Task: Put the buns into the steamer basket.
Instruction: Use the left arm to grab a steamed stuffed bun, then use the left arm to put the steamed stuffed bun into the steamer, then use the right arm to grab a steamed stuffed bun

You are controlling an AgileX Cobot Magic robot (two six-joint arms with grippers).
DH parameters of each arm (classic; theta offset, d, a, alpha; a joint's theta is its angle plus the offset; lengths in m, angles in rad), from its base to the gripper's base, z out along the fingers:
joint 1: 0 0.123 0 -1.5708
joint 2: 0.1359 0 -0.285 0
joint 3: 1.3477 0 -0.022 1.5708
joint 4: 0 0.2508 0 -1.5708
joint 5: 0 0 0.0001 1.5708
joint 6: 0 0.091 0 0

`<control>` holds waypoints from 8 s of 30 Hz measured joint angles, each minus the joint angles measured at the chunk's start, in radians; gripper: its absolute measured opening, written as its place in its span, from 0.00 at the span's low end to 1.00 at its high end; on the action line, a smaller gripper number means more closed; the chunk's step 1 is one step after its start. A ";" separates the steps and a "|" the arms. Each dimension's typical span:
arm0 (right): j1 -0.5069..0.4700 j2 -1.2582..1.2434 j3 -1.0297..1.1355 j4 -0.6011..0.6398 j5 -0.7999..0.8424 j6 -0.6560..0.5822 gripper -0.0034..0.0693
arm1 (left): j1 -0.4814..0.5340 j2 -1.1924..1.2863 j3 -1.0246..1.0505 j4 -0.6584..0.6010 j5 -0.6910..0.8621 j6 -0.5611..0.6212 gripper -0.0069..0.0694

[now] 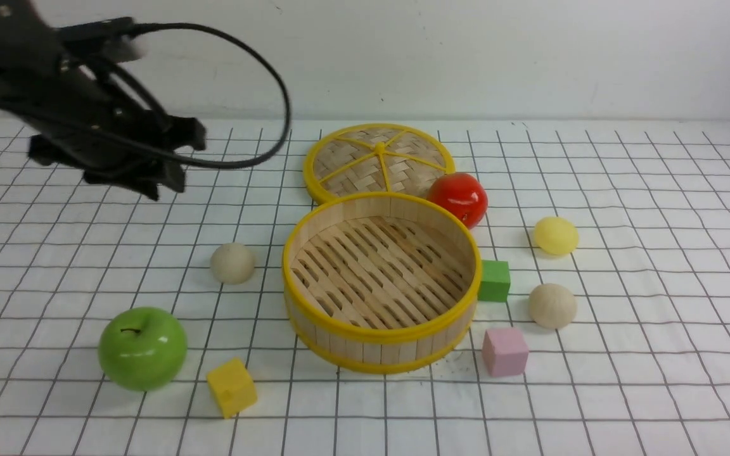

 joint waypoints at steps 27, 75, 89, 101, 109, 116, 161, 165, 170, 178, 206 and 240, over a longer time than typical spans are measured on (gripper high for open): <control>0.000 0.000 0.000 0.000 0.000 0.000 0.38 | -0.058 0.380 -0.164 0.137 -0.067 -0.295 0.40; 0.000 0.000 0.000 0.000 0.000 0.000 0.38 | -0.283 0.352 -0.168 -0.219 -0.007 -0.019 0.13; 0.000 0.000 0.000 0.000 0.000 0.000 0.38 | -0.284 0.326 -0.168 -0.189 -0.004 -0.066 0.73; 0.000 0.000 0.000 0.000 0.000 0.000 0.38 | -0.285 0.009 -0.168 -0.153 0.213 -0.064 0.87; 0.000 0.000 0.000 0.000 0.000 0.000 0.38 | -0.285 -0.294 -0.166 -0.078 0.354 -0.075 0.61; 0.000 0.000 0.000 0.000 0.000 0.000 0.38 | -0.285 -0.628 -0.056 -0.033 0.354 -0.107 0.27; 0.000 0.000 0.000 0.000 0.000 0.000 0.38 | -0.148 -1.633 1.202 0.495 -0.476 -0.334 0.07; 0.000 0.000 0.000 0.000 0.000 0.000 0.38 | 0.009 -1.671 1.284 0.424 -0.573 -0.323 0.07; 0.000 0.000 0.000 0.000 0.000 0.000 0.38 | 0.175 -1.765 1.416 0.341 -0.638 -0.323 0.07; 0.000 0.000 0.000 0.000 0.000 0.000 0.38 | 0.218 -1.781 1.606 0.323 -0.504 -0.323 0.07; 0.000 0.000 0.000 0.000 0.000 0.000 0.38 | 0.218 -1.781 1.607 0.325 -0.478 -0.323 0.10; 0.000 0.000 0.000 0.000 0.000 0.000 0.38 | 0.218 -1.781 1.607 0.326 -0.477 -0.323 0.11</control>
